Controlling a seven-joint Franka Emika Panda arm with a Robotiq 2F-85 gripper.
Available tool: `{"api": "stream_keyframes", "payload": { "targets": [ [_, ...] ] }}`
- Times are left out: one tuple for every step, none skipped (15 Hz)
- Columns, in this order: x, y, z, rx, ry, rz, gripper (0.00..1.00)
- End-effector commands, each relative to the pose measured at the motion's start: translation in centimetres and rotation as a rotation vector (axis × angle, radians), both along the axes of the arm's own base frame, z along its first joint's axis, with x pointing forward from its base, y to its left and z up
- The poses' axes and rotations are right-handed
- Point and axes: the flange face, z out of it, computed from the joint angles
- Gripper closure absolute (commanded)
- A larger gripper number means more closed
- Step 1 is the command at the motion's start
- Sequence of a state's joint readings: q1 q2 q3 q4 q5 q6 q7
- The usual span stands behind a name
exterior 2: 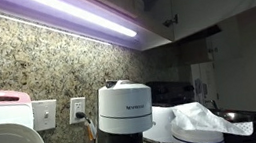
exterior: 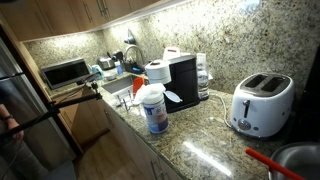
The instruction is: Open the top right door of the cabinet.
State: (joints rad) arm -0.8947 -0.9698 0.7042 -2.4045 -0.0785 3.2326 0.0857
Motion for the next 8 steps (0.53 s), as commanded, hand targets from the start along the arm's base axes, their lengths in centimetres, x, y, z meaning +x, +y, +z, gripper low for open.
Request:
{"api": "stream_keyframes", "payload": {
  "targets": [
    [-0.59,-0.79,0.88,0.085,-0.001,0.066,0.66],
    [-0.78,-0.56,0.77,0.045,-0.009,0.032,0.85],
    [-0.88,-0.64,0.88,0.06,-0.009,0.046,0.77],
    [-0.85,-0.64,0.86,0.068,-0.006,0.054,0.68],
    [-0.76,-0.66,0.77,0.072,-0.003,0.057,0.66],
    [-0.7,-0.72,0.73,0.073,-0.001,0.057,0.66],
    [-0.69,-0.73,0.72,0.074,-0.001,0.057,0.66],
    [-0.69,-0.73,0.71,0.074,-0.001,0.057,0.66]
  ]
}}
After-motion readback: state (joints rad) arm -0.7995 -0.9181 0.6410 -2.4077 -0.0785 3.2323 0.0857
